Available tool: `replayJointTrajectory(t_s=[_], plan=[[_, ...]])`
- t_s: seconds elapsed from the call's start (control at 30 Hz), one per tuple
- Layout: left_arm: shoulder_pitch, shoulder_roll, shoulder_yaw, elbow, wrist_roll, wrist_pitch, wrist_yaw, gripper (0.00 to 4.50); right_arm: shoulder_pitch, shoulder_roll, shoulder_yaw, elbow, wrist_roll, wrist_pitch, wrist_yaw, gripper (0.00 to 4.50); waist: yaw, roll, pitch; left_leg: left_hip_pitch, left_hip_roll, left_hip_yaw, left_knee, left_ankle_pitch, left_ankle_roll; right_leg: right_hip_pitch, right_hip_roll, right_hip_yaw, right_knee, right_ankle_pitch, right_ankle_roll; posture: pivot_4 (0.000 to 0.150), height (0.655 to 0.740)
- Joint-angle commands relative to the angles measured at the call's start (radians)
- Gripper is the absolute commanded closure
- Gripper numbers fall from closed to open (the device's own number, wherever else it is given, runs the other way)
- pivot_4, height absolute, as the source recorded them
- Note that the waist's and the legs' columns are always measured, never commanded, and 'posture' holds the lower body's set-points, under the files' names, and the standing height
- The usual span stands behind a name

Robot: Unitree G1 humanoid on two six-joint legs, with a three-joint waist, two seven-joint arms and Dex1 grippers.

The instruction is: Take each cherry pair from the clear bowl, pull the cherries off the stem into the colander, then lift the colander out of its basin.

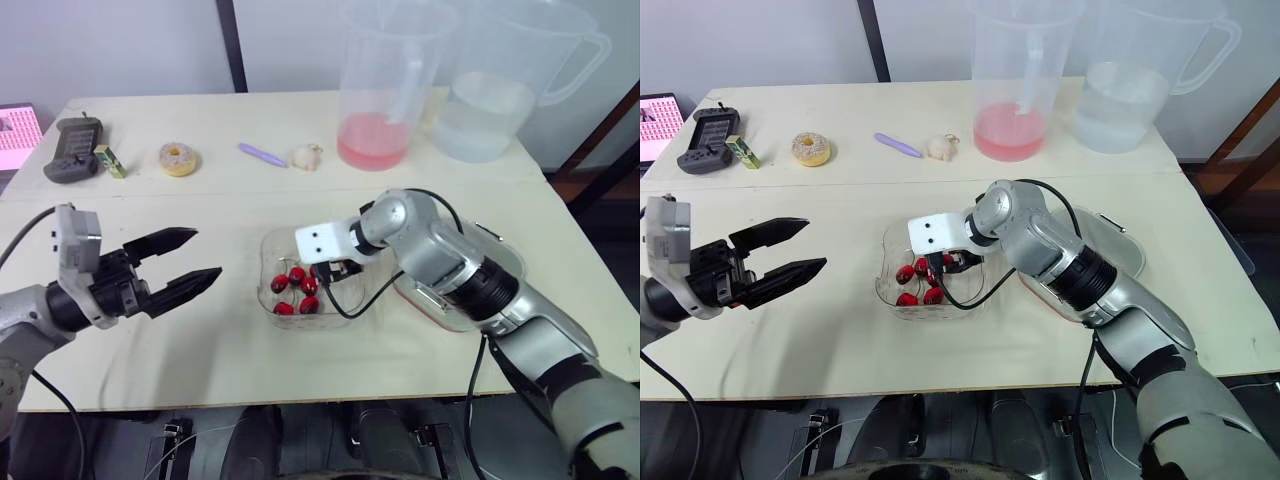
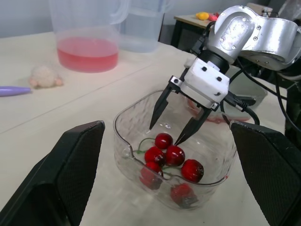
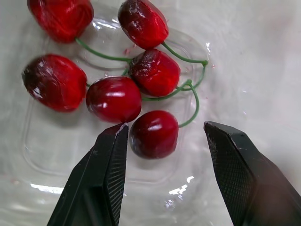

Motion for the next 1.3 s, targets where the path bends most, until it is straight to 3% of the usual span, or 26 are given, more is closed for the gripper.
replayJointTrajectory(t_s=[0.03,0.17,0.3,0.57,0.77,0.97,1.1,1.3], plan=[[-0.001,0.017,0.001,-0.019,0.014,-0.010,-0.011,0.00,0.007,0.015,-0.021,-0.001,0.009,0.006,-0.002,1.80,0.000,0.000,0.000,0.000,0.000,0.000,0.000,0.000,0.000,0.000,0.000,0.000,0.000,0.000,0.000,0.150,0.7400],[0.005,0.032,0.008,-0.009,0.030,-0.010,-0.029,0.00,0.017,0.037,-0.033,0.006,0.035,0.051,0.006,1.80,-0.001,0.000,0.000,0.000,0.000,0.000,0.000,0.000,0.000,0.000,0.000,0.000,0.000,0.000,0.000,0.150,0.7400],[0.002,0.035,0.003,-0.009,0.038,-0.010,-0.034,0.00,0.016,0.035,-0.029,0.007,0.039,0.046,0.000,3.33,0.000,0.000,0.000,0.000,0.000,0.000,0.000,0.000,0.000,0.000,0.000,0.000,0.000,0.000,0.000,0.150,0.7400],[-0.025,0.038,-0.009,0.014,0.040,-0.008,-0.045,0.00,-0.006,-0.018,-0.097,-0.087,0.082,0.054,0.025,3.33,0.001,0.000,0.000,0.000,0.000,0.000,0.000,0.000,0.000,0.000,0.000,0.000,0.000,0.000,0.000,0.150,0.7400],[-0.082,0.058,-0.050,0.063,0.059,-0.001,-0.069,0.00,0.076,-0.139,-0.251,-0.246,0.193,-0.242,0.048,3.33,0.003,0.000,0.000,0.000,0.000,0.000,0.000,0.000,0.000,0.000,0.000,-0.001,-0.001,-0.001,0.001,0.150,0.7400],[-0.216,0.046,-0.099,0.132,0.027,0.030,-0.061,0.00,0.184,-0.124,-0.442,-0.260,0.207,-0.475,-0.188,3.33,0.000,-0.001,0.001,0.000,0.000,0.000,0.000,0.000,0.000,0.001,0.000,0.000,0.000,0.000,0.001,0.150,0.7400],[-0.334,0.039,-0.147,0.196,0.030,0.045,-0.068,0.00,0.267,-0.118,-0.499,-0.329,0.301,-0.439,-0.197,3.33,0.005,-0.002,0.001,0.000,0.000,-0.001,0.000,0.000,0.000,0.002,0.000,0.000,0.000,0.000,0.001,0.150,0.7400],[-0.478,0.010,-0.195,0.285,-0.006,0.095,-0.076,0.00,0.294,-0.072,-0.516,-0.389,0.206,-0.495,-0.374,3.33,0.000,-0.002,0.001,0.001,0.000,-0.001,0.000,0.000,0.000,0.002,0.001,0.000,0.000,0.000,0.001,0.150,0.7400]])
